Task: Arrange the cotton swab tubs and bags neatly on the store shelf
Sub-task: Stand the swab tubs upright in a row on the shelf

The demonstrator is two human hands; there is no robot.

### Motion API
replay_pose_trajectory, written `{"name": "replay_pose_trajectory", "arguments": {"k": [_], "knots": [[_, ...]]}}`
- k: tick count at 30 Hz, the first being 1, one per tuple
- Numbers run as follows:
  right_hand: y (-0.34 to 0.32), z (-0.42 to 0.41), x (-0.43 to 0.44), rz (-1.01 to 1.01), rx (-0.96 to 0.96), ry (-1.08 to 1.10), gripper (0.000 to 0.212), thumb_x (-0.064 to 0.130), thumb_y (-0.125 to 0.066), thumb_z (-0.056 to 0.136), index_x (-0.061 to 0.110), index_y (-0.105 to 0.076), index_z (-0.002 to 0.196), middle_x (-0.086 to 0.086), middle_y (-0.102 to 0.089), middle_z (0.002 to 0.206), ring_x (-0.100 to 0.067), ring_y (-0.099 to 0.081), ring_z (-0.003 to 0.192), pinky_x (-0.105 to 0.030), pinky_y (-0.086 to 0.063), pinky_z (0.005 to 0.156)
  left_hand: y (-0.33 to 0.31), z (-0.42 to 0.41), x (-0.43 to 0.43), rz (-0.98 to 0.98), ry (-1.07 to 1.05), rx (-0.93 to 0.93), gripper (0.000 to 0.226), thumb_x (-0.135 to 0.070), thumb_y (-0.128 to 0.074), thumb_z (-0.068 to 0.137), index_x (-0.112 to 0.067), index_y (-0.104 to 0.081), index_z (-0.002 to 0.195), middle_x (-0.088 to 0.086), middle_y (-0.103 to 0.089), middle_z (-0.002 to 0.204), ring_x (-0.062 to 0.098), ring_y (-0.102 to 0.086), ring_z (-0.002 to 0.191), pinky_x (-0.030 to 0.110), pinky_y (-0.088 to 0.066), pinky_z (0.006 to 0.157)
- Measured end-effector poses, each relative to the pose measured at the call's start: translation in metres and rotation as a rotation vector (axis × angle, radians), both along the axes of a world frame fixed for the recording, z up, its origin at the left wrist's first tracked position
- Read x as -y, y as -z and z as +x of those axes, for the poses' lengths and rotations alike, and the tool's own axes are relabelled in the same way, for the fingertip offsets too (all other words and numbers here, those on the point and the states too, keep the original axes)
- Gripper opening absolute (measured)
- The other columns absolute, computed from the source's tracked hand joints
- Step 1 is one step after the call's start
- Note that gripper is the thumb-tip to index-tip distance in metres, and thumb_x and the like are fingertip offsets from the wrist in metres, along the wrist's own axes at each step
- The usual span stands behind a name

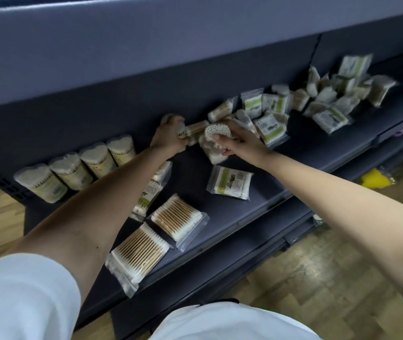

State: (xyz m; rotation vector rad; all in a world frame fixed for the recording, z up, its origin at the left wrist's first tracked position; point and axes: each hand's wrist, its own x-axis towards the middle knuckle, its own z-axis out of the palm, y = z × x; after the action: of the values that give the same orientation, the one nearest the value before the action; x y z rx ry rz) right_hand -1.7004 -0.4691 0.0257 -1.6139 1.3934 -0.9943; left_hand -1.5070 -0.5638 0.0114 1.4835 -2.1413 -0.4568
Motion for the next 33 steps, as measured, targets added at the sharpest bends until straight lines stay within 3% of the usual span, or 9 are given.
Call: {"name": "replay_pose_trajectory", "arguments": {"k": [6, 10, 13, 17, 20, 24, 28, 31, 33], "knots": [[-0.001, 0.004, -0.011, 0.03, -0.077, 0.009, 0.046, 0.044, -0.058, 0.088, 0.03, -0.045, 0.129, 0.021, -0.055, 0.106, -0.008, -0.061, 0.103, -0.033, -0.051, 0.095, 0.004, 0.001, -0.004, -0.111, -0.117, -0.04, 0.035, -0.018, -0.069, 0.08, -0.007, -0.05, 0.108, 0.014, -0.038, 0.127, 0.032, -0.054, 0.1, 0.033, -0.042, 0.084], [0.003, 0.006, -0.018, 0.032, -0.083, -0.002, 0.038, 0.042, -0.06, 0.087, 0.032, -0.046, 0.121, 0.014, -0.062, 0.105, -0.008, -0.062, 0.102, -0.029, -0.051, 0.093, 0.008, 0.001, -0.01, -0.055, -0.17, -0.17, 0.048, -0.019, -0.071, 0.078, -0.005, -0.044, 0.115, 0.017, -0.045, 0.124, 0.03, -0.051, 0.105, 0.026, -0.037, 0.081], [0.001, 0.005, -0.022, 0.016, -0.1, -0.023, 0.04, 0.04, -0.061, 0.087, 0.028, -0.047, 0.123, 0.01, -0.061, 0.112, -0.006, -0.062, 0.102, -0.021, -0.051, 0.089, 0.006, 0.003, -0.017, 0.031, -0.11, -0.233, 0.06, -0.021, -0.075, 0.076, -0.01, -0.042, 0.124, 0.013, -0.055, 0.121, 0.028, -0.055, 0.108, 0.035, -0.05, 0.083], [0.0, 0.005, -0.022, -0.059, -0.179, 0.033, 0.044, 0.041, -0.063, 0.085, 0.02, -0.052, 0.122, 0.011, -0.061, 0.109, 0.0, -0.058, 0.098, -0.006, -0.045, 0.08, 0.005, 0.008, -0.026, 0.034, -0.074, -0.236, 0.063, -0.026, -0.077, 0.074, -0.015, -0.044, 0.127, 0.006, -0.058, 0.121, 0.02, -0.056, 0.11, 0.021, -0.043, 0.079], [-0.001, 0.007, -0.019, -0.186, -0.229, 0.131, 0.052, 0.044, -0.064, 0.084, 0.017, -0.051, 0.126, 0.007, -0.058, 0.116, -0.005, -0.052, 0.106, -0.004, -0.038, 0.08, 0.0, 0.012, -0.032, 0.039, -0.063, -0.279, 0.067, -0.03, -0.078, 0.074, -0.015, -0.045, 0.13, 0.005, -0.058, 0.125, 0.017, -0.055, 0.114, 0.023, -0.044, 0.089], [-0.01, 0.016, -0.009, -0.224, -0.143, 0.159, 0.056, 0.052, -0.062, 0.081, 0.016, -0.053, 0.123, 0.002, -0.061, 0.118, -0.011, -0.057, 0.109, -0.018, -0.047, 0.09, -0.009, 0.027, -0.043, -0.016, -0.07, -0.238, 0.066, -0.029, -0.076, 0.074, -0.017, -0.049, 0.133, 0.004, -0.059, 0.128, 0.016, -0.055, 0.117, 0.019, -0.04, 0.094], [-0.016, 0.042, -0.002, -0.302, -0.162, 0.148, 0.046, 0.038, -0.061, 0.088, 0.009, -0.053, 0.123, 0.002, -0.06, 0.116, -0.008, -0.055, 0.105, 0.003, -0.035, 0.077, -0.016, 0.054, -0.056, 0.01, -0.139, -0.312, 0.063, -0.035, -0.074, 0.073, -0.023, -0.052, 0.131, 0.002, -0.06, 0.126, 0.015, -0.055, 0.117, 0.028, -0.044, 0.098], [-0.012, 0.07, 0.006, -0.337, -0.16, 0.104, 0.057, 0.052, -0.059, 0.081, 0.012, -0.055, 0.121, -0.005, -0.063, 0.118, -0.015, -0.058, 0.108, -0.016, -0.044, 0.089, -0.025, 0.08, -0.068, -0.034, -0.221, -0.363, 0.055, -0.033, -0.072, 0.077, -0.024, -0.055, 0.129, -0.001, -0.061, 0.124, 0.012, -0.055, 0.115, 0.024, -0.044, 0.095], [-0.01, 0.095, 0.01, -0.329, -0.176, 0.046, 0.054, 0.045, -0.063, 0.083, 0.01, -0.055, 0.122, -0.008, -0.062, 0.119, -0.018, -0.058, 0.11, -0.024, -0.045, 0.091, -0.032, 0.102, -0.08, -0.066, -0.273, -0.376, 0.053, -0.027, -0.071, 0.079, -0.023, -0.055, 0.129, -0.002, -0.06, 0.124, 0.009, -0.054, 0.115, 0.019, -0.041, 0.093]]}}
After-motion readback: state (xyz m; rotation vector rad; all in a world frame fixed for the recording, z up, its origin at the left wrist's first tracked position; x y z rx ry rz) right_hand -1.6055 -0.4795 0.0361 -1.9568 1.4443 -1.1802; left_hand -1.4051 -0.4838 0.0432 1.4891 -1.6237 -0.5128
